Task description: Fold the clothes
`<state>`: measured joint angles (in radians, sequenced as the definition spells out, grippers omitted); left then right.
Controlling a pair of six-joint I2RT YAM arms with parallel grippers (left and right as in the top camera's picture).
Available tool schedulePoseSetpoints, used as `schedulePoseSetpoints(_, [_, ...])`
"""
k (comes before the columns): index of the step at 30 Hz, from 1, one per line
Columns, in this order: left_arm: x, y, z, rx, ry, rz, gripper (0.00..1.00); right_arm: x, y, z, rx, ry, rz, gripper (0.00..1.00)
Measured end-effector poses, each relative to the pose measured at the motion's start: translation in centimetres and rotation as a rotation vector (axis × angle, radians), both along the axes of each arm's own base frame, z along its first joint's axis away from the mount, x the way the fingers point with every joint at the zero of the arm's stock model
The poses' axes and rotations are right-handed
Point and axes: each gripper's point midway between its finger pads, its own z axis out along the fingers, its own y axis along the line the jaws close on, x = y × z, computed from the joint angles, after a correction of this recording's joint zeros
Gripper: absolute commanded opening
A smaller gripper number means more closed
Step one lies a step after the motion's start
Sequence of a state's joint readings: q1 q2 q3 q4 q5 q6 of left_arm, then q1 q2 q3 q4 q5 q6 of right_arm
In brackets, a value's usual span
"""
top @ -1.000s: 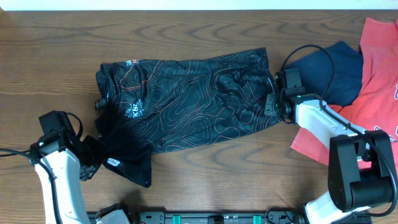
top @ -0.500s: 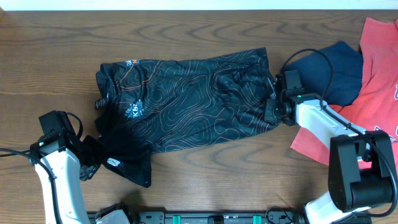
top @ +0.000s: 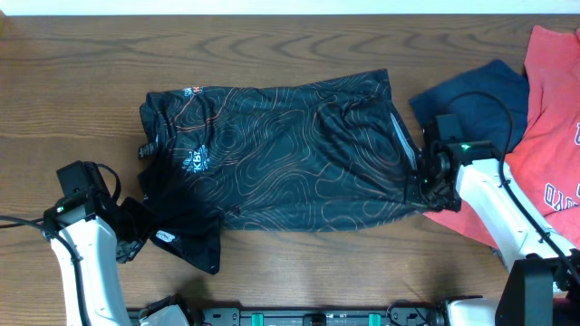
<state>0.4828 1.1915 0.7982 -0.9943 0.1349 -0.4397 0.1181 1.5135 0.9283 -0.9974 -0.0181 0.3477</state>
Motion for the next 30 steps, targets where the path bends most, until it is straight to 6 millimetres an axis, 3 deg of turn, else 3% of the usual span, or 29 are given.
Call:
schedulePoseSetpoints(3, [0.0,0.0,0.0,0.0,0.0,0.0,0.06,-1.6,-0.2,0.1,-0.008,0.064,0.001,0.14])
schedulePoseSetpoints(6, [0.0,0.0,0.0,0.0,0.0,0.0,0.06,-2.6,-0.3,0.2,-0.014,0.108,-0.001,0.25])
schedulePoseSetpoints(10, [0.0,0.0,0.0,0.0,0.0,0.0,0.06,-2.7,-0.4,0.2,-0.02,0.108,0.0,0.31])
schedulePoseSetpoints(13, [0.0,0.0,0.0,0.0,0.0,0.0,0.06,-1.8,-0.4,0.1,-0.017,0.072,-0.001,0.43])
schedulePoseSetpoints(22, [0.0,0.0,0.0,0.0,0.0,0.0,0.06,2.1,0.0,-0.9,-0.003,-0.054,-0.084,0.45])
schedulePoseSetpoints(30, [0.0,0.0,0.0,0.0,0.0,0.0,0.06,4.4,0.3,-4.5,-0.001,-0.06,-0.077,0.45])
